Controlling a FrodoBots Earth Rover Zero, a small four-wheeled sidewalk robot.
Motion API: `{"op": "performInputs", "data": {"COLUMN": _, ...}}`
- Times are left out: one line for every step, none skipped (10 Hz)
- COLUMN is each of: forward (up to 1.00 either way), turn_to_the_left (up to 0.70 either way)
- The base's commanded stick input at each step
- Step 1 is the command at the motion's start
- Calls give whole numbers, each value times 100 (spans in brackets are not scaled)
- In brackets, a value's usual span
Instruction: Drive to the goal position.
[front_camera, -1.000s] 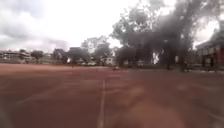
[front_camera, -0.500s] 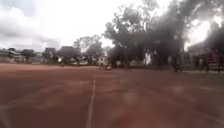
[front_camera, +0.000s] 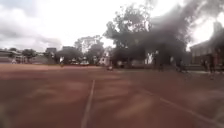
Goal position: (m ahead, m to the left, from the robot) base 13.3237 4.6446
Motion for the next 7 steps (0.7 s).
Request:
{"op": "performInputs", "data": {"forward": 85, "turn_to_the_left": 0}}
{"op": "performInputs", "data": {"forward": 85, "turn_to_the_left": 0}}
{"op": "performInputs", "data": {"forward": 85, "turn_to_the_left": 0}}
{"op": "performInputs", "data": {"forward": 85, "turn_to_the_left": 0}}
{"op": "performInputs", "data": {"forward": 85, "turn_to_the_left": 0}}
{"op": "performInputs", "data": {"forward": 85, "turn_to_the_left": 0}}
{"op": "performInputs", "data": {"forward": 85, "turn_to_the_left": 0}}
